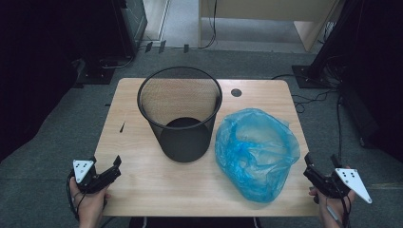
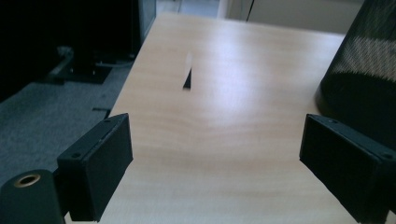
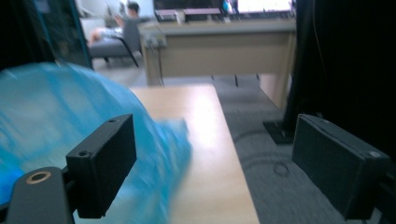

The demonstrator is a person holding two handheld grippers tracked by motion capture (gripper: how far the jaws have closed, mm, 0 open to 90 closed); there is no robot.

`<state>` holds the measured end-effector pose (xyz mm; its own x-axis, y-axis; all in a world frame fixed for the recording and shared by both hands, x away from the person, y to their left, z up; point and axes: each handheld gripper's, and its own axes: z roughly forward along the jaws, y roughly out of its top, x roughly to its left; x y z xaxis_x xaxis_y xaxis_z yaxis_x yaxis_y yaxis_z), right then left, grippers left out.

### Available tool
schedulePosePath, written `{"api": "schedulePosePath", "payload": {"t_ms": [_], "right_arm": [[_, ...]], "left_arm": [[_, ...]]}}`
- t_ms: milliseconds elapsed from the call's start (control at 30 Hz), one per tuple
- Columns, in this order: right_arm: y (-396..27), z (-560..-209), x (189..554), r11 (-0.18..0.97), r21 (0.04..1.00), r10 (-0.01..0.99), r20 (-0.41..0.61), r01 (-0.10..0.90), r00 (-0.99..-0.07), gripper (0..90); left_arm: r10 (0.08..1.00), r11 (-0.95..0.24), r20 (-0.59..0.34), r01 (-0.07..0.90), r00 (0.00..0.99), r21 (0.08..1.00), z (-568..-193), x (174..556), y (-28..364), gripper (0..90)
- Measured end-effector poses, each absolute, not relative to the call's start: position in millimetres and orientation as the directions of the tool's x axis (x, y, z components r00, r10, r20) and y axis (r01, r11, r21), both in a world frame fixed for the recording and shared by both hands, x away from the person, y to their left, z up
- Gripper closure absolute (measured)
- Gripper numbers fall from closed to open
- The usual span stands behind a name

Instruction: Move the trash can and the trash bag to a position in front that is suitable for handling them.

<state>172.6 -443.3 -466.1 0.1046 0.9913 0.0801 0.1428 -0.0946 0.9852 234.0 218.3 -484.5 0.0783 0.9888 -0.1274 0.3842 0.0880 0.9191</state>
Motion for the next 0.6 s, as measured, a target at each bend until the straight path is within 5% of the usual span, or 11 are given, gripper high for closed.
{"api": "schedulePosePath", "payload": {"t_ms": [233,600], "right_arm": [[-416,-434,178,-0.020,1.000,0.999,0.020,0.009,0.044,13.8],[-393,-389,201,0.024,0.997,0.999,-0.027,-0.066,-0.037,13.8]], "left_arm": [[0.988,0.066,-0.109,0.340,0.109,0.938,-464,246,208,9.9],[0.984,0.061,-0.104,0.277,0.144,0.959,-434,269,195,9.9]]}}
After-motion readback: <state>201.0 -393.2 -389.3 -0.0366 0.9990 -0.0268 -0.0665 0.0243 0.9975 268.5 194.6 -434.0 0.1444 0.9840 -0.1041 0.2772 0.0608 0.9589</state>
